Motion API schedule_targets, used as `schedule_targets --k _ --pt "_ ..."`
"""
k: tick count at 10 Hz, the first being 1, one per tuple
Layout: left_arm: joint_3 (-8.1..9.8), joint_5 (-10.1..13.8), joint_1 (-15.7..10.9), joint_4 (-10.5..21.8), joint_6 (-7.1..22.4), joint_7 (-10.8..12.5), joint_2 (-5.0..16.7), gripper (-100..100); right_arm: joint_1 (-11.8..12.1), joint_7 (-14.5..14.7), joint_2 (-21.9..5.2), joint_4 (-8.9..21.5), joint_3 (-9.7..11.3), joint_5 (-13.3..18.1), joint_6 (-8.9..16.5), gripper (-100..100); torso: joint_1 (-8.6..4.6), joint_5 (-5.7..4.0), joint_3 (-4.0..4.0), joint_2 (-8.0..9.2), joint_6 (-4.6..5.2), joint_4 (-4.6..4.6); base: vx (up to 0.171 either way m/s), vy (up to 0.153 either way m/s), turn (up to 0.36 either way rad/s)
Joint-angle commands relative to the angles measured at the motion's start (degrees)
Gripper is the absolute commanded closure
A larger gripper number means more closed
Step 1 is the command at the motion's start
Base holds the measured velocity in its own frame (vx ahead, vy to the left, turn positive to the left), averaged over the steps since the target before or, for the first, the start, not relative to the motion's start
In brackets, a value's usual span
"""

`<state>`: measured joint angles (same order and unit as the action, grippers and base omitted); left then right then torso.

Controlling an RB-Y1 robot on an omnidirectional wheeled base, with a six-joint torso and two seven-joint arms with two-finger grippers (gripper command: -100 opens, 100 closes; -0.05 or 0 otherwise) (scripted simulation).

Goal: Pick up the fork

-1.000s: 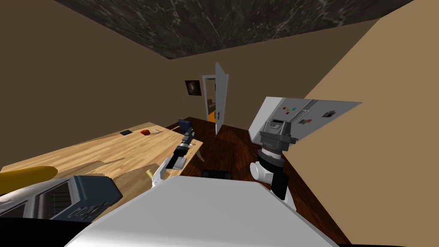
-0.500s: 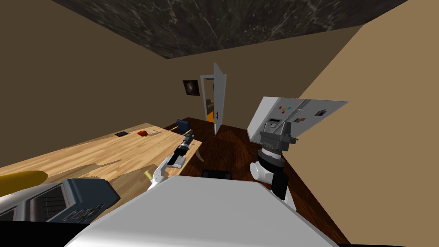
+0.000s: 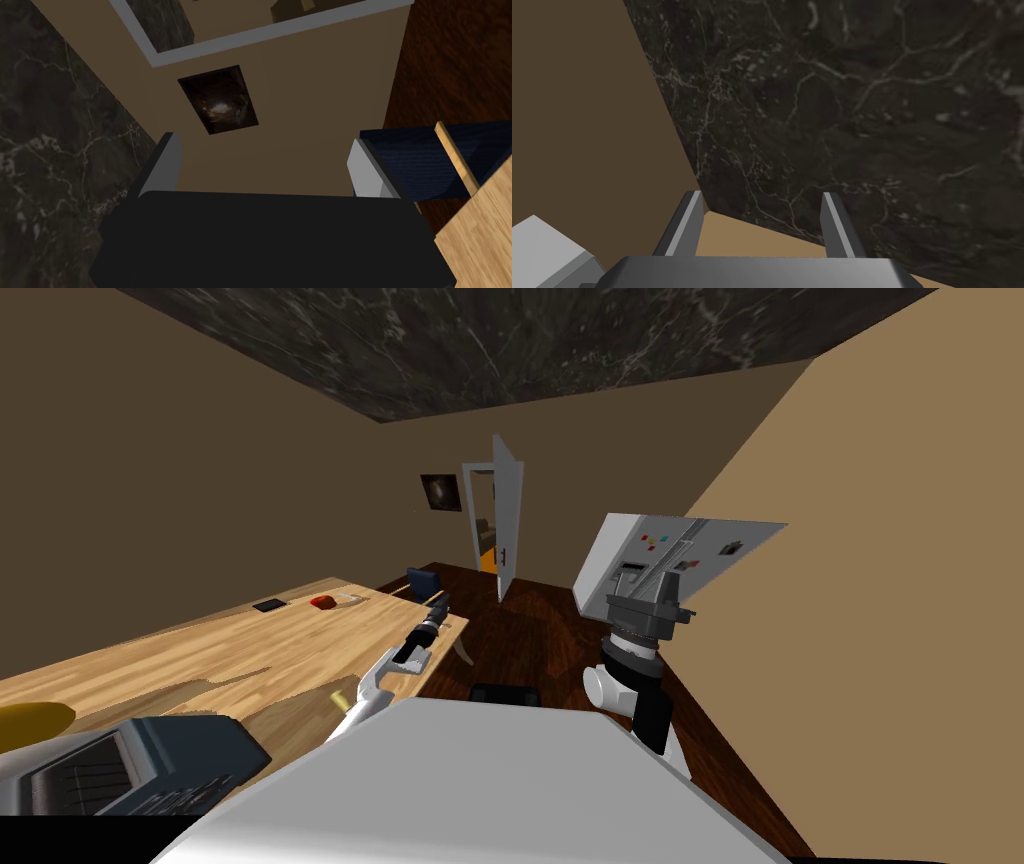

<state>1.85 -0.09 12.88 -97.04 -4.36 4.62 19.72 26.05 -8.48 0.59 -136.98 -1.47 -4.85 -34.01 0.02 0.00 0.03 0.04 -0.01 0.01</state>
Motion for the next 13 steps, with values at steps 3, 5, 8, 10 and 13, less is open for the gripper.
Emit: schedule_targets --k 3,5,8,10,13 --pt "0.07 1.1 -2.7 6.2 4.0 -1.6 1.3 -100 0.0 0.0 0.0 0.0 0.0 0.0 0.0 0 0.01 0.00 -0.01 -0.02 0.00 0.00 -0.008 0.001 -0.050" --pt "0.16 2.1 -4.1 9.0 7.0 -2.6 2.4 -100 0.0 0.0 0.0 0.0 0.0 0.0 0.0 0 0.02 0.01 -0.02 -0.04 0.01 -0.01 -0.004 0.004 -0.057" --pt "0.25 3.2 -5.6 11.9 10.1 -3.7 3.5 -100 0.0 0.0 0.0 0.0 0.0 0.0 0.0 0 0.01 0.01 -0.03 -0.05 0.00 -0.01 0.000 0.003 -0.031" --pt "0.33 4.3 -7.1 14.7 13.2 -5.0 4.6 -100 0.0 0.0 0.0 0.0 0.0 0.0 0.0 0 0.03 0.01 -0.03 -0.06 0.00 -0.01 0.002 0.007 -0.050" --pt "0.49 6.8 -10.1 19.3 18.6 -7.6 6.7 -100 0.0 0.0 0.0 0.0 0.0 0.0 0.0 0 0.05 0.02 -0.05 -0.08 -0.02 -0.02 0.008 0.011 -0.050"
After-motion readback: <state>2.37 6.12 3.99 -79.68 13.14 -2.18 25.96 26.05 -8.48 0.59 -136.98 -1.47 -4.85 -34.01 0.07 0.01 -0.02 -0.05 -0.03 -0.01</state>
